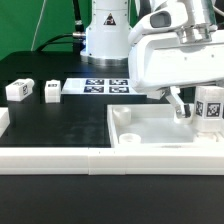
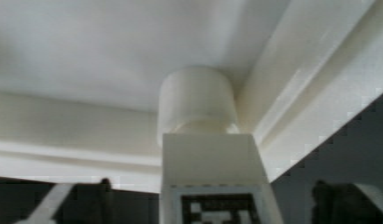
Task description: Assemble one leg
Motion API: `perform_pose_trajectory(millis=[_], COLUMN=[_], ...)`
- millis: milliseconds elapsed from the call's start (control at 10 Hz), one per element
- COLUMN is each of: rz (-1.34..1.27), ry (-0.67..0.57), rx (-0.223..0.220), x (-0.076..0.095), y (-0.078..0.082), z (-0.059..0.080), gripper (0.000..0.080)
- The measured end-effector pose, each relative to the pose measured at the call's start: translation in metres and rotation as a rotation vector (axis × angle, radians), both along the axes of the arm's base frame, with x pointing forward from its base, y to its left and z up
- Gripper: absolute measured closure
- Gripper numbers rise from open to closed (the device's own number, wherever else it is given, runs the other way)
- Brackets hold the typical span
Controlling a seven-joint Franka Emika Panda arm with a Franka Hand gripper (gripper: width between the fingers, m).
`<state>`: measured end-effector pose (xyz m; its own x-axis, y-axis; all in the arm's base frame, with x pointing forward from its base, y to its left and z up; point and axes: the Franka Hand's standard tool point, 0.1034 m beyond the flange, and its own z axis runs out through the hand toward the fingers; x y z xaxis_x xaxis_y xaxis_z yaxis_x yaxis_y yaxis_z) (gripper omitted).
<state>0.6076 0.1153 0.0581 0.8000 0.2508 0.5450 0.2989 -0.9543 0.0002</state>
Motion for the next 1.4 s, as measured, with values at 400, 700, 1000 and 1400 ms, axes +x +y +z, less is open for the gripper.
perform_pose_trajectory(millis=[400, 700, 1000, 1400], rz=[0.0, 0.009, 0.014, -0.009], ry=[0.001, 0.017, 0.02, 0.158], rx=[0.0, -0.006, -0.009, 0.002], x=[0.0, 0.002, 0.004, 0.005], y=[0.0, 0.001, 0.001, 0.003], z=[0.0, 0.021, 0.032, 0.02], gripper=[0.0151, 0.0151, 0.0151, 0.0151])
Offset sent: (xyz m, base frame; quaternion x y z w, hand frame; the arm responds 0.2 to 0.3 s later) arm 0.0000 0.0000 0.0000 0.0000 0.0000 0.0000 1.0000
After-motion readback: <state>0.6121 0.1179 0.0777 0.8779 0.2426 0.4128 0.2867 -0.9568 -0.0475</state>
